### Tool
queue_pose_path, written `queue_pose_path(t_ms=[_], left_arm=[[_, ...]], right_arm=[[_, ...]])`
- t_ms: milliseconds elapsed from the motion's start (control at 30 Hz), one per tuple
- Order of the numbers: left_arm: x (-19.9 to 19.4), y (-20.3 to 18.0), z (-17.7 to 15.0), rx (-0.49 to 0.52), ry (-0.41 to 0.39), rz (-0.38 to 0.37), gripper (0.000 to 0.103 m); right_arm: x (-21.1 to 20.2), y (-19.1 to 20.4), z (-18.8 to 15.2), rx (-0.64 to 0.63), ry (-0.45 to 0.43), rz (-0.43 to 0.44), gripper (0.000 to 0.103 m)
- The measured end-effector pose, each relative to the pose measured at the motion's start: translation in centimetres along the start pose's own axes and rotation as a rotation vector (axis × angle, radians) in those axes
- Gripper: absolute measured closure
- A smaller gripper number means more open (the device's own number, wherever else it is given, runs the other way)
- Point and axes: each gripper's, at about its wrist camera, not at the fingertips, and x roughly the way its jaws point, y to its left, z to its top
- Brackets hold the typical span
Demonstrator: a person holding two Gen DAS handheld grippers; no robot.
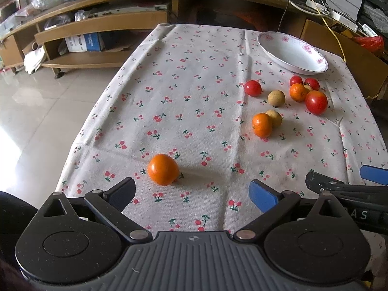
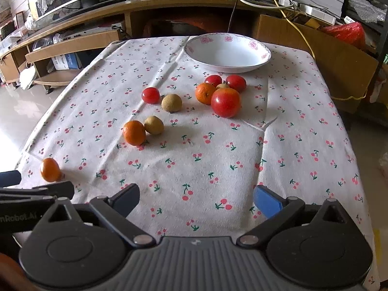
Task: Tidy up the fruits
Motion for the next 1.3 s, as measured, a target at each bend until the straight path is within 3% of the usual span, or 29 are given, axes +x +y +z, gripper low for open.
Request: queue_pose_path(t_ms=[1300], left_arm=[[-0.09,0.33,0.01,0.018,-0.003,0.031,0.001]], right_arm=[[0.59,0.18,0.18,-0.013,0.020,0.028,0.005]])
